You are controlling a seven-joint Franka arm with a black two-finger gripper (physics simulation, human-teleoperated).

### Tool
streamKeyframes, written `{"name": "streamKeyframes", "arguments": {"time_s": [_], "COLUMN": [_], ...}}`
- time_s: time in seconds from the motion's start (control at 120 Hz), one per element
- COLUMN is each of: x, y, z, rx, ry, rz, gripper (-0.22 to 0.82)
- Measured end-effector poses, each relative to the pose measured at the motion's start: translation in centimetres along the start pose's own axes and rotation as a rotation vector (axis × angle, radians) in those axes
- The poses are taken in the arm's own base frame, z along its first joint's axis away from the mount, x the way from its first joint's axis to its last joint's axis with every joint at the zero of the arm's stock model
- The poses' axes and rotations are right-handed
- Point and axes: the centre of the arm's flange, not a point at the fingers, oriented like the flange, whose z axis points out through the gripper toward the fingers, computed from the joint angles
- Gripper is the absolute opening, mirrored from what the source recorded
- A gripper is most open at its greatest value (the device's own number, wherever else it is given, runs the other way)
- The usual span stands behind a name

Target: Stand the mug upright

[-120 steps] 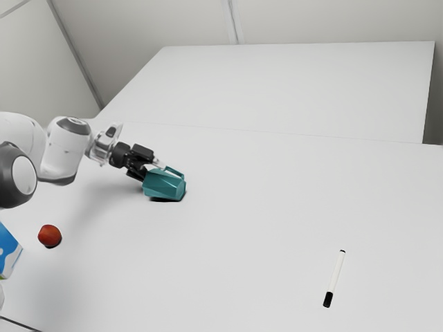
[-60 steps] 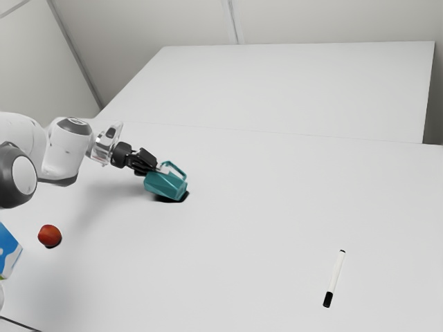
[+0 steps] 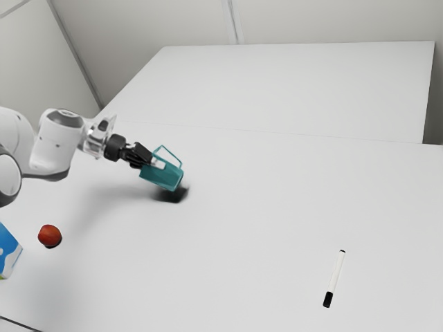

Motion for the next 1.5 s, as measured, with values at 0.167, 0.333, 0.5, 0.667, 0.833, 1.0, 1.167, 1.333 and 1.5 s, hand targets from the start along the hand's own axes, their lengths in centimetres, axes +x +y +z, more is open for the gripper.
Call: {"name": "streamKeyframes", "arguments": {"time_s": [0.167, 0.333, 0.5, 0.667, 0.833, 1.0, 1.167, 1.333, 1.5], "x": [1.2, 1.9, 1.9, -0.2, -1.5, -2.2, -3.7, -5.6, -6.7], "y": [5.2, 11.3, 16.2, 17.8, 19.6, 21.5, 22.5, 22.4, 20.9], "z": [-0.8, -1.1, -1.1, -0.5, 0.9, 2.8, 4.0, 5.1, 6.4], "rx": [0.042, 0.175, 0.355, 0.506, 0.635, 0.744, 0.821, 0.886, 0.939], "ry": [-0.027, -0.151, -0.288, -0.362, -0.404, -0.413, -0.397, -0.368, -0.311], "rz": [0.091, 0.186, 0.228, 0.184, 0.152, 0.141, 0.109, 0.073, 0.056], "gripper": [-0.17, -0.18, -0.18, -0.18, -0.18, -0.17, -0.17, -0.17, -0.17]}}
